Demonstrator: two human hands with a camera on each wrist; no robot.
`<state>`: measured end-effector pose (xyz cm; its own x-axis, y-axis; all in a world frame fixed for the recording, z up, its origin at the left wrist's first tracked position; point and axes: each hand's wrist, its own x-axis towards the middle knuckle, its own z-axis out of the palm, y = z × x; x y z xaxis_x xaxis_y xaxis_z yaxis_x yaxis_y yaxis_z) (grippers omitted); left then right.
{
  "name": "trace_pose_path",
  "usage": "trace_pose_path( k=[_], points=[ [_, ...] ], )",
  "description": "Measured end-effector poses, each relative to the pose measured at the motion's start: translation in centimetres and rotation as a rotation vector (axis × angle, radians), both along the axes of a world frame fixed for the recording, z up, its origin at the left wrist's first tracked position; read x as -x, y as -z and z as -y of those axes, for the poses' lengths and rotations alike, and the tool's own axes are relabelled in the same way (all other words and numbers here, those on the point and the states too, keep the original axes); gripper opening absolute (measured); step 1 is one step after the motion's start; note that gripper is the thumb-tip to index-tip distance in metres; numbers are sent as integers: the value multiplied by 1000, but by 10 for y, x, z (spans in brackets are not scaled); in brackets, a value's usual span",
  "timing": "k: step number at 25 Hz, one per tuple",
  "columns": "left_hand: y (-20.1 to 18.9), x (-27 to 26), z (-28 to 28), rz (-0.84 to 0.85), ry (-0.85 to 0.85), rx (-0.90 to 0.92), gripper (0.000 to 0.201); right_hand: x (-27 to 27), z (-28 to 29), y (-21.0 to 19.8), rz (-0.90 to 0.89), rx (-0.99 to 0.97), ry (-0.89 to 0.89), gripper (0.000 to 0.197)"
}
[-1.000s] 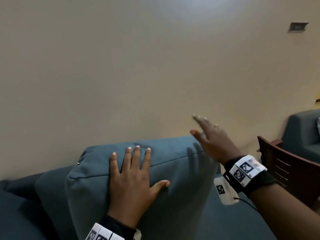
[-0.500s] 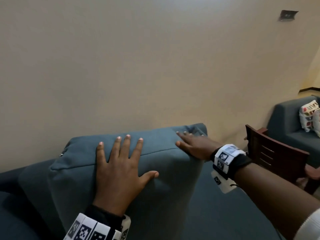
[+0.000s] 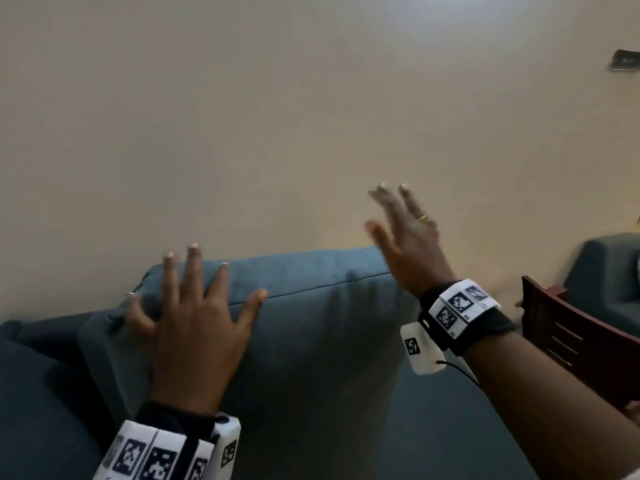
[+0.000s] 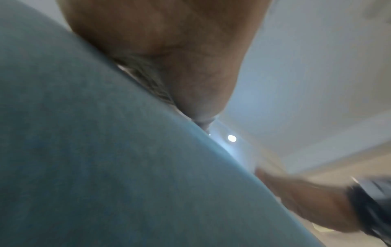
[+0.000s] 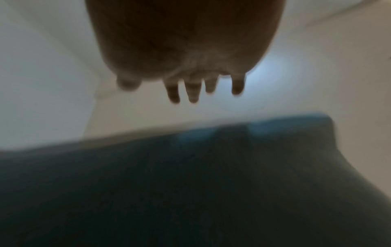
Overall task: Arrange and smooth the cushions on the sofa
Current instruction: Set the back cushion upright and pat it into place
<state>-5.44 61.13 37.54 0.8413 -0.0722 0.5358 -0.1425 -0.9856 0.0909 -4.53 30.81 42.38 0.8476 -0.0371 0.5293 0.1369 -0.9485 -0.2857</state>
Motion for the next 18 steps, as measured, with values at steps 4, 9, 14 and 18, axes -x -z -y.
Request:
trace_pose_path(
  k=[4,9,14,18],
  points=[
    [9,-9,-41,-107,-113,70,71,-24,-34,4,-318,114,-70,62],
    [14,-19,-83,15,35,236,65,-25,-118,14,-322,414,-280,113],
    [38,-29,-117,-37,132,718,82,-44,-141,-36,111,-77,-177,67],
    [46,-35,-129,-29,252,703,85,-53,-182,-2,-427,374,-371,90]
  ],
)
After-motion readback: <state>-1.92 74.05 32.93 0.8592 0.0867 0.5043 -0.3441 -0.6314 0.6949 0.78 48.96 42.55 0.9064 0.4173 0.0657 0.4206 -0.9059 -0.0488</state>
